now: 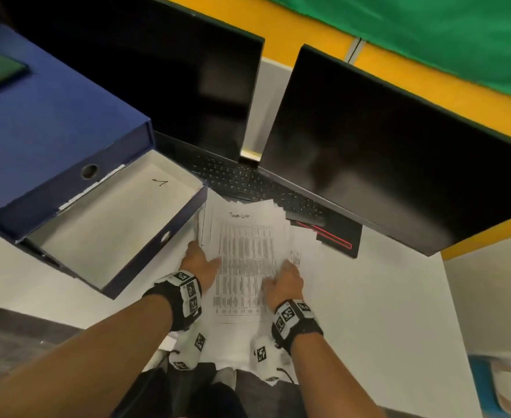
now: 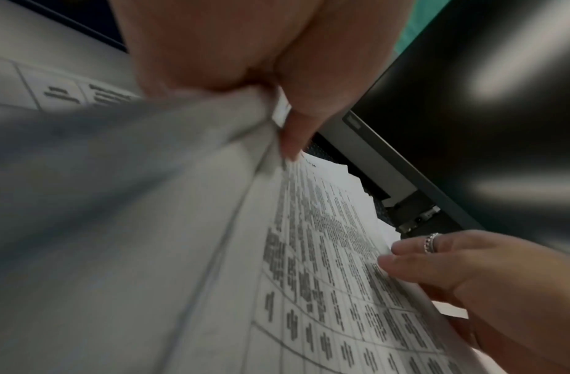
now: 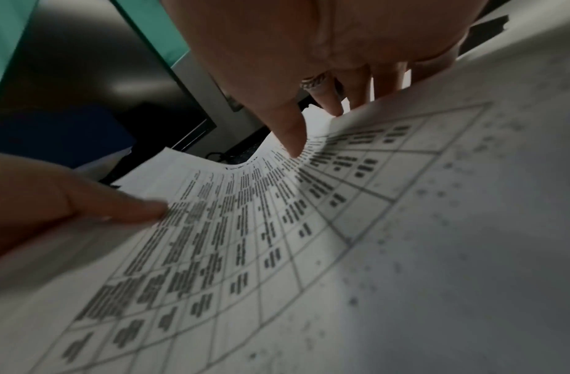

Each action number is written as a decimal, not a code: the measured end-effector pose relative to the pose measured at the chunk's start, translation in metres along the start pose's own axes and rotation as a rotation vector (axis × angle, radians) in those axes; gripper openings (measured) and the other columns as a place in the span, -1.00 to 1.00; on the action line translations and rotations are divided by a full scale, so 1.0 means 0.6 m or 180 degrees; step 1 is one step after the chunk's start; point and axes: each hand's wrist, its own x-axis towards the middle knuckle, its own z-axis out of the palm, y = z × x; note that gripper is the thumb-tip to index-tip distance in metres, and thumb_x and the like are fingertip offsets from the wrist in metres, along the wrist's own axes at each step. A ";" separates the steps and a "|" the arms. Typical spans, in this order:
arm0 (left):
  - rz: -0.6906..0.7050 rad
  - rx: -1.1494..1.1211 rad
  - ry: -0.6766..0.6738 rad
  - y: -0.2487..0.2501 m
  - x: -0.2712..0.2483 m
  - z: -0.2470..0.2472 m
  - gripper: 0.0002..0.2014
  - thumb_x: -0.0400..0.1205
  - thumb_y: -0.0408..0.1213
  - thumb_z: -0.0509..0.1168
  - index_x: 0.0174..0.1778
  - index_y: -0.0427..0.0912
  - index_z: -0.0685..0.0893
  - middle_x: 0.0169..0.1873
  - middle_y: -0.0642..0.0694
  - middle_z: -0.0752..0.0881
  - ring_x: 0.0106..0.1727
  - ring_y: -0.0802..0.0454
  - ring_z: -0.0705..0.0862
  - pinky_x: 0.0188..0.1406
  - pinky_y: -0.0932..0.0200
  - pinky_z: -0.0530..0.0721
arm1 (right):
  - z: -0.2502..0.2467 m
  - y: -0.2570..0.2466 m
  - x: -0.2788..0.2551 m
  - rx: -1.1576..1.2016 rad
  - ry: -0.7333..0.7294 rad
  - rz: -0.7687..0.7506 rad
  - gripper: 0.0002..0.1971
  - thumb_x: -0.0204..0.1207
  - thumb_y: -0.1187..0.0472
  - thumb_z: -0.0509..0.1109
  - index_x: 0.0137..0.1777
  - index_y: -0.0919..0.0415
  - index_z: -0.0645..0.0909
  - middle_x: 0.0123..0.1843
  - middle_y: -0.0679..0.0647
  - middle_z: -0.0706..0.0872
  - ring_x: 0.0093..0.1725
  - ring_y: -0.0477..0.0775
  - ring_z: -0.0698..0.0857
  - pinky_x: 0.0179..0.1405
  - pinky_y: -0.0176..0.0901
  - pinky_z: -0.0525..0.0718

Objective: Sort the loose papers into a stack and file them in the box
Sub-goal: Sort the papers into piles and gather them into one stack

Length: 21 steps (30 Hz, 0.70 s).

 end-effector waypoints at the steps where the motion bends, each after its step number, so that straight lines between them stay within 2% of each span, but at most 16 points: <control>1: 0.0059 0.0072 0.0024 -0.001 -0.002 -0.001 -0.49 0.67 -0.24 0.28 0.50 -0.13 0.24 0.29 -0.22 0.62 0.21 -0.25 0.67 0.24 -0.10 0.68 | 0.003 -0.001 -0.004 -0.0026 0.0022 -0.0018 -0.28 0.66 0.10 0.30 0.72 0.29 0.08 0.72 0.16 0.18 0.65 0.24 0.25 0.58 -0.01 0.30; 3: 0.0308 0.0037 0.0067 0.009 -0.012 -0.005 -0.58 0.66 -0.38 0.26 0.42 -0.05 0.35 0.13 -0.15 0.68 0.01 -0.15 0.72 -0.01 0.05 0.74 | -0.005 0.011 -0.003 0.0046 0.0096 0.0049 -0.21 0.62 0.01 0.37 0.72 0.29 0.09 0.73 0.16 0.18 0.66 0.22 0.23 0.60 -0.06 0.25; 6: 0.0818 -0.0116 0.0058 0.029 -0.035 -0.024 -0.67 0.65 -0.41 0.31 0.21 0.08 0.47 0.02 -0.08 0.72 -0.23 0.07 0.70 -0.40 0.25 0.65 | -0.043 0.028 0.002 0.0562 0.0136 0.0088 0.05 0.39 -0.14 0.59 0.71 0.27 0.09 0.71 0.16 0.23 0.68 0.19 0.24 0.64 -0.06 0.21; 8: 0.1164 -0.0244 -0.0055 0.048 -0.056 -0.043 -0.67 0.64 -0.39 0.36 0.18 0.11 0.49 -0.05 -0.01 0.68 -0.28 0.10 0.69 -0.49 0.28 0.63 | -0.078 0.026 0.000 0.1430 0.0096 0.0055 0.11 0.27 -0.01 0.71 0.72 0.16 0.12 0.67 0.11 0.33 0.63 0.16 0.36 0.59 0.01 0.33; 10: 0.1484 -0.0445 -0.0201 0.073 -0.080 -0.069 -0.68 0.63 -0.35 0.39 0.16 0.12 0.52 -0.05 0.07 0.69 -0.18 0.15 0.73 -0.37 0.30 0.71 | -0.120 0.013 -0.008 0.2411 0.0020 -0.0010 0.03 0.19 0.18 0.75 0.65 0.09 0.29 0.50 0.15 0.58 0.42 0.17 0.63 0.43 0.12 0.57; 11: 0.1615 -0.0598 -0.0253 0.087 -0.092 -0.084 -0.69 0.62 -0.33 0.41 0.16 0.12 0.54 -0.04 0.08 0.71 -0.12 0.17 0.76 -0.26 0.26 0.76 | -0.143 0.004 -0.015 0.2871 -0.0021 -0.0069 -0.08 0.16 0.25 0.73 0.56 0.12 0.43 0.37 0.19 0.70 0.26 0.19 0.75 0.31 0.17 0.68; 12: 0.1700 -0.0788 -0.0306 0.101 -0.104 -0.097 -0.70 0.61 -0.32 0.42 0.15 0.12 0.56 -0.02 0.06 0.74 -0.10 0.19 0.78 -0.18 0.19 0.80 | -0.164 -0.008 -0.022 0.3239 -0.0026 -0.0183 -0.23 0.14 0.28 0.70 0.42 0.17 0.57 0.23 0.22 0.78 0.12 0.19 0.82 0.18 0.18 0.75; 14: 0.1954 -0.1248 -0.0311 0.124 -0.123 -0.118 -0.71 0.58 -0.30 0.45 0.15 0.08 0.62 0.01 0.02 0.79 -0.04 0.13 0.81 -0.11 0.04 0.82 | -0.207 -0.029 -0.040 0.3658 0.0184 -0.0504 -0.45 0.11 0.29 0.66 0.17 0.26 0.71 0.03 0.19 0.85 -0.01 0.20 0.85 -0.04 0.07 0.82; 16: 0.2305 -0.1553 -0.0183 0.136 -0.135 -0.129 -0.71 0.59 -0.24 0.44 0.23 -0.04 0.63 0.07 -0.01 0.79 0.05 0.06 0.81 -0.08 0.06 0.81 | -0.240 -0.047 -0.062 0.3820 0.0533 -0.0981 -0.49 0.08 0.27 0.69 0.08 0.32 0.74 -0.05 0.13 0.87 -0.06 0.16 0.85 -0.12 -0.07 0.79; 18: 0.2592 -0.1476 0.0020 0.133 -0.131 -0.132 -0.64 0.64 -0.13 0.37 0.34 -0.10 0.58 0.14 0.00 0.77 0.15 0.08 0.76 0.01 0.13 0.77 | -0.254 -0.063 -0.086 0.3739 0.0758 -0.1359 -0.55 0.14 0.37 0.68 0.07 0.32 0.73 -0.07 0.02 0.87 -0.07 0.03 0.84 -0.11 -0.20 0.77; 20: 0.2573 -0.1260 0.0033 0.113 -0.113 -0.126 -0.51 0.64 0.00 0.35 0.45 -0.11 0.49 0.24 -0.01 0.72 0.26 0.06 0.71 0.14 0.03 0.74 | -0.247 -0.067 -0.097 0.3571 0.0831 -0.1513 -0.53 0.19 0.54 0.65 0.11 0.27 0.71 -0.05 -0.01 0.87 -0.01 -0.02 0.84 -0.09 -0.26 0.77; 21: 0.2436 -0.1155 -0.0029 0.102 -0.102 -0.123 -0.42 0.60 0.06 0.37 0.48 -0.12 0.45 0.27 -0.01 0.70 0.28 0.04 0.70 0.17 -0.06 0.74 | -0.240 -0.067 -0.098 0.3489 0.0813 -0.1518 -0.51 0.20 0.56 0.65 0.13 0.26 0.71 -0.02 0.02 0.87 0.02 0.01 0.83 -0.09 -0.23 0.78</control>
